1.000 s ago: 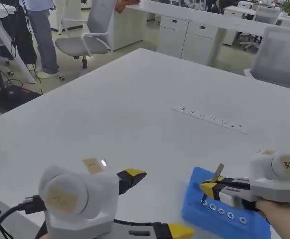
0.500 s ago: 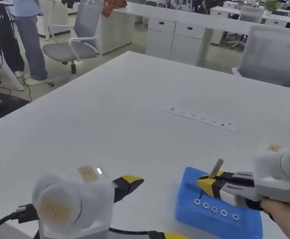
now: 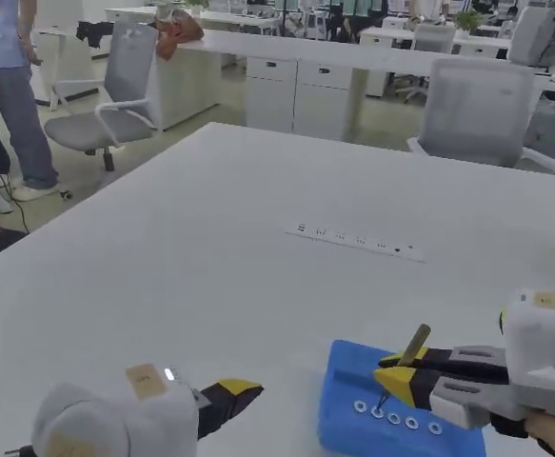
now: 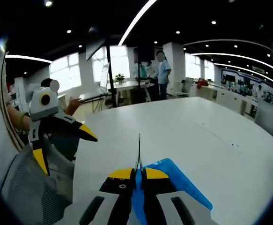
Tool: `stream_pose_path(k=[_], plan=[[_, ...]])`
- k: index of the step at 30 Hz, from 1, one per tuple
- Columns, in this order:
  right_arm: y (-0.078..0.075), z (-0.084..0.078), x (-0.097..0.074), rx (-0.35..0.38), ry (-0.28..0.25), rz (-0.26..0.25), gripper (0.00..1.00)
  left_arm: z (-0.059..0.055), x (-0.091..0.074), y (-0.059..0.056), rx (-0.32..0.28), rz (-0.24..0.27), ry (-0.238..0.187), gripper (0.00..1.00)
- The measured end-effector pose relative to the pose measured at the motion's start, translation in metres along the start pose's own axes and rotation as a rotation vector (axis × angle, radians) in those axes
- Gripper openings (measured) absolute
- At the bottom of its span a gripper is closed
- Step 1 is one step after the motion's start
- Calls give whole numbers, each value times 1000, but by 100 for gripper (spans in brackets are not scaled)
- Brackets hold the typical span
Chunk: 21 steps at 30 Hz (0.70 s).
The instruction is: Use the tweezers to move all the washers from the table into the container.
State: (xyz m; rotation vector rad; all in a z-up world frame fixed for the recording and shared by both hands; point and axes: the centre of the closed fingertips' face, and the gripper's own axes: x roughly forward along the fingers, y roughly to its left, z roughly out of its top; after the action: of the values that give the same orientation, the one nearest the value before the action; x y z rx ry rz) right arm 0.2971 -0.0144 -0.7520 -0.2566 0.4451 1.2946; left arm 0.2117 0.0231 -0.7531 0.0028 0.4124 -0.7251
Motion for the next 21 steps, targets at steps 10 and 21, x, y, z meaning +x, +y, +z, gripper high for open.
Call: stream_pose_path(k=[10, 21], plan=[[32, -14, -29, -13, 14, 40, 4, 19, 9, -13, 59, -95, 25, 69], [68, -36, -54, -54, 94, 108, 4, 48, 33, -48, 120, -247, 10, 58]])
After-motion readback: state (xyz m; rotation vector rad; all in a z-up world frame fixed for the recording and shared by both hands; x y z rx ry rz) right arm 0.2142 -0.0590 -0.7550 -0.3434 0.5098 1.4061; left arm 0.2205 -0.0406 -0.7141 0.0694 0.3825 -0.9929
